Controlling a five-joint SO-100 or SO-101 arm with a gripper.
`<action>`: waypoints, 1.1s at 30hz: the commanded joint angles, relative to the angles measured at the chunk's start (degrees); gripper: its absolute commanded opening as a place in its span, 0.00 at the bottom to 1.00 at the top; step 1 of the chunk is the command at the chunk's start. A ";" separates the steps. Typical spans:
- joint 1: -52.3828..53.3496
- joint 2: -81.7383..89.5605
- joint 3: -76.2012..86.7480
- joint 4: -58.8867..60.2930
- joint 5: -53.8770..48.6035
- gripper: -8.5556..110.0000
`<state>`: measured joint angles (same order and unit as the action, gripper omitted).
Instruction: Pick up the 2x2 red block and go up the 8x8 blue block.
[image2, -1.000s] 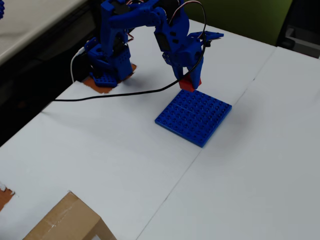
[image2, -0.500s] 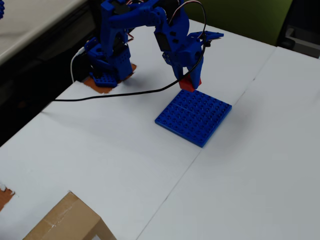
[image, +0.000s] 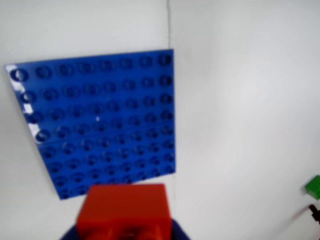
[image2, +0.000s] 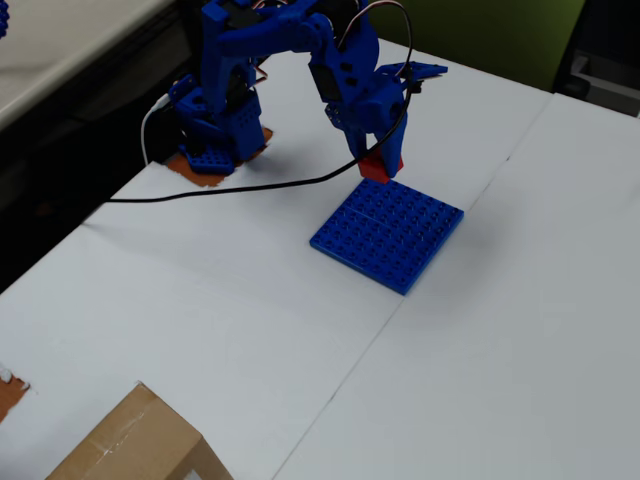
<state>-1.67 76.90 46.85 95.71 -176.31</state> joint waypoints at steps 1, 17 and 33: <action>-1.23 0.53 -2.29 -1.05 -17.84 0.12; -1.76 -0.26 -2.37 -1.76 -17.58 0.12; -2.02 0.00 -2.46 -0.44 -17.49 0.12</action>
<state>-2.72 76.03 46.85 94.83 -176.31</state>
